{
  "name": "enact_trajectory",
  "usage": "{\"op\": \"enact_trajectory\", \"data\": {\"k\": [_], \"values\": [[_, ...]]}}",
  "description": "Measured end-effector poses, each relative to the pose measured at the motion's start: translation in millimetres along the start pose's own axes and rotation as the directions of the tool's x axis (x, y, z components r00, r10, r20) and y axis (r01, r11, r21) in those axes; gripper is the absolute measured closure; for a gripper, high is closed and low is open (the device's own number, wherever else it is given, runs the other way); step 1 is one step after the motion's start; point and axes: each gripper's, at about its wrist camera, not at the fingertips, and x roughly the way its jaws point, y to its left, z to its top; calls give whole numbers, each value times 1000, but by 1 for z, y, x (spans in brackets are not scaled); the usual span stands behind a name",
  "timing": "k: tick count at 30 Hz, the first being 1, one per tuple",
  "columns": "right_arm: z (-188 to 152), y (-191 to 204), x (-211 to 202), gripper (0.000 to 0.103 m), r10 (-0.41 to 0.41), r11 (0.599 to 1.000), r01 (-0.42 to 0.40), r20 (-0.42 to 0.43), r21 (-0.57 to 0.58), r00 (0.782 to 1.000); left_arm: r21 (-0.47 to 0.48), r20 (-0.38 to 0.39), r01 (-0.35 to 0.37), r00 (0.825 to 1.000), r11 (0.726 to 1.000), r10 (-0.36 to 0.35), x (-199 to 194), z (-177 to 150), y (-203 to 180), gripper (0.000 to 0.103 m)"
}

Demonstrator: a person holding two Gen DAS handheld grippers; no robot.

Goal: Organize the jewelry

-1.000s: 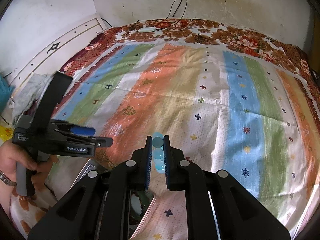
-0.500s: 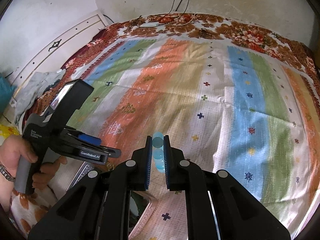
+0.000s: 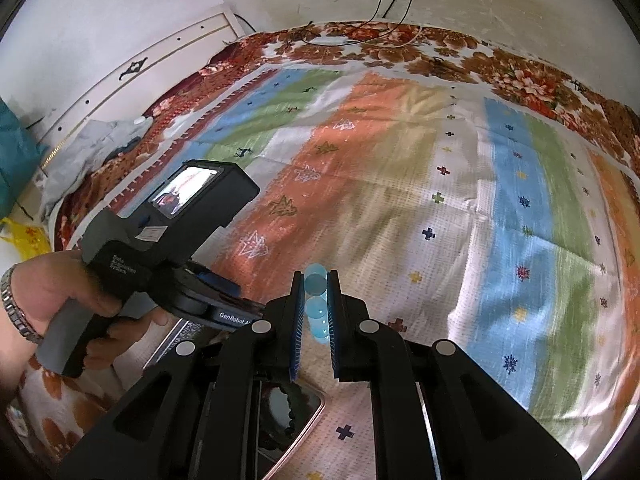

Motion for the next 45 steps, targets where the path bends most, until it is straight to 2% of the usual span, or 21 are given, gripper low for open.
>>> {"op": "enact_trajectory", "data": {"k": [8, 12, 17, 19, 24, 26, 32, 38, 45], "values": [[-4, -4, 4, 91, -35, 999, 35, -22, 1, 999, 24, -12, -38, 999, 999, 38, 9, -1, -12, 54], [-4, -4, 4, 91, -34, 999, 34, -25, 1, 999, 27, -33, -26, 999, 999, 27, 11, 0, -16, 64], [-4, -4, 6, 91, -33, 999, 33, -33, 3, 999, 33, -48, -32, 998, 999, 34, 15, -8, -14, 69], [-4, -4, 5, 91, -28, 1000, 28, -33, 1, 999, 34, -59, -29, 998, 999, 31, 16, -8, -15, 74], [-3, -4, 3, 91, -23, 1000, 23, -28, -1, 999, 26, -82, -2, 997, 1000, 4, 23, -11, -15, 97], [-4, -5, 3, 91, -25, 1000, 25, -29, 2, 999, 27, -78, -20, 997, 999, 22, 26, -13, -16, 101], [-4, -8, 2, 91, -27, 1000, 28, -27, 7, 999, 2, -68, 4, 998, 1000, -4, 23, -16, -11, 103], [-4, -6, 4, 91, -29, 1000, 29, -36, 0, 999, -7, -9, 32, 999, 999, -32, 4, -12, -9, 103], [-5, -4, 7, 91, -31, 1000, 31, -43, -5, 999, -29, 22, 33, 999, 999, -33, -6, -8, 0, 103]]}}
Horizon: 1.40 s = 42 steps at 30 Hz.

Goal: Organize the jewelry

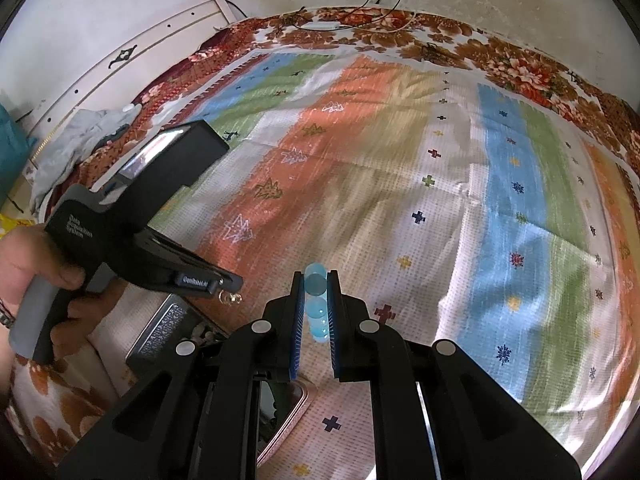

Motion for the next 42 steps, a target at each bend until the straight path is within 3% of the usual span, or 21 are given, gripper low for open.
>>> {"op": "enact_trajectory", "data": {"k": [13, 17, 21, 25, 34, 38, 42], "values": [[0, 5, 6, 91, -16, 1000, 16, -12, -14, 1000, 21, 116, -3, 993, 1000, 0, -39, 3, -1, 103], [-1, 7, 4, 91, -26, 1000, 25, -1, -15, 1000, 66, 238, -102, 968, 993, 84, -61, -8, -14, 103], [-2, 9, -1, 91, -36, 999, 36, 16, -6, 999, 109, 294, -137, 951, 985, 99, -71, -20, -28, 103], [-2, 18, -10, 91, -37, 999, 37, 49, 0, 998, 139, 366, -193, 921, 971, 131, -80, -36, -36, 102], [-11, 32, -32, 91, 9, 1000, -9, 117, -7, 993, 162, 434, -126, 900, 979, 44, -99, -67, -43, 102], [-16, 33, -35, 91, 17, 1000, -19, 125, 11, 992, 174, 448, -65, 894, 983, -20, -105, -83, -41, 102], [-21, 33, -34, 91, -1, 1000, -2, 114, 23, 994, 148, 454, -47, 890, 988, -26, -108, -87, -32, 102]]}}
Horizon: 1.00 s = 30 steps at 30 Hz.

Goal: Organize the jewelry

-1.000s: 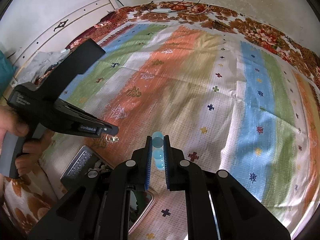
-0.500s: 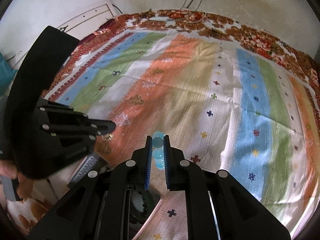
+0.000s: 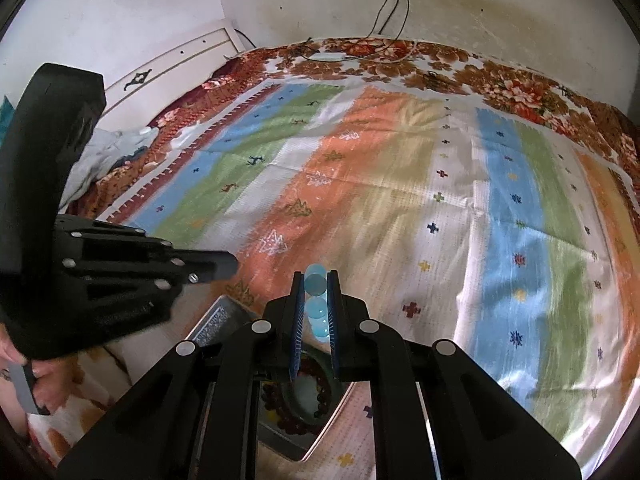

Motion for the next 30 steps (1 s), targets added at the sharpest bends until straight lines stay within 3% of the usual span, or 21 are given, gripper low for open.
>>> {"op": "enact_trajectory", "data": {"k": [8, 10, 11, 12, 17, 23, 30], "values": [[1, -7, 2, 91, 12, 1000, -12, -11, 27, 1000, -108, -152, 2, 988, 994, -18, 37, 6, 30, 100], [2, -11, 5, 91, 22, 999, -21, -24, 38, 999, -110, -171, 7, 985, 994, -26, 44, 10, 30, 88], [3, -12, 5, 91, 24, 999, -23, -26, 40, 999, -109, -177, 9, 984, 994, -28, 46, 12, 30, 74], [3, -14, 6, 91, 31, 999, -30, -31, 43, 999, -108, -182, 11, 983, 994, -31, 49, 15, 30, 68], [4, -15, 9, 91, 53, 998, -52, -45, 25, 998, -123, -267, 10, 963, 992, -43, 77, 25, 34, 58], [5, -13, 11, 91, 51, 999, -51, -56, -12, 997, -158, -384, 3, 921, 988, -64, 110, 20, 49, 58], [5, -10, 14, 91, 52, 998, -54, -74, -33, 996, -103, -422, -2, 906, 995, -42, 123, 22, 32, 58]]}}
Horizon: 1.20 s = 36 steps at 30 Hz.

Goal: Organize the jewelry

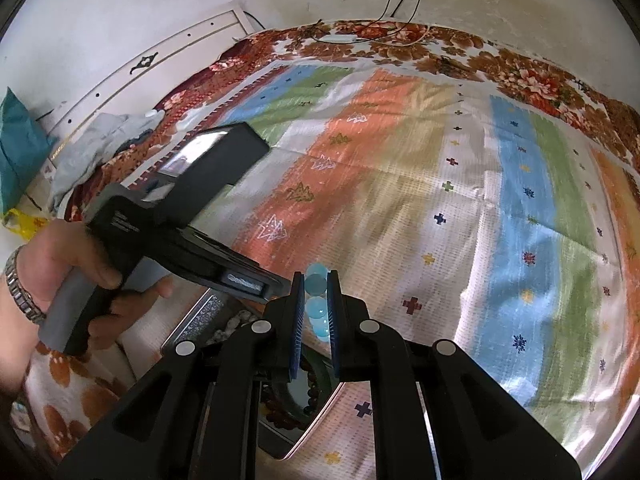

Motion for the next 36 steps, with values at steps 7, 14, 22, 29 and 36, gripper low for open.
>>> {"op": "enact_trajectory", "data": {"k": [7, 14, 22, 29, 36], "values": [[-2, 5, 8, 91, -6, 1000, 5, -30, -23, 1000, 34, -59, -37, 998, 999, 39, 19, -1, -7, 58], [-2, 6, 10, 91, -5, 1000, 4, -40, -25, 999, 27, -77, -42, 996, 999, 44, 26, 3, -12, 58], [-1, 4, 12, 91, -10, 1000, 9, -43, -17, 999, -25, -109, -29, 994, 999, 26, 35, 0, -11, 81], [-2, 4, 12, 91, -7, 1000, 6, -47, -21, 999, -66, -109, -19, 994, 998, 12, 36, -1, 3, 101], [-2, 4, 13, 91, -9, 1000, 9, -47, -20, 999, -78, -82, 9, 997, 997, -15, 23, 6, 23, 101]]}}
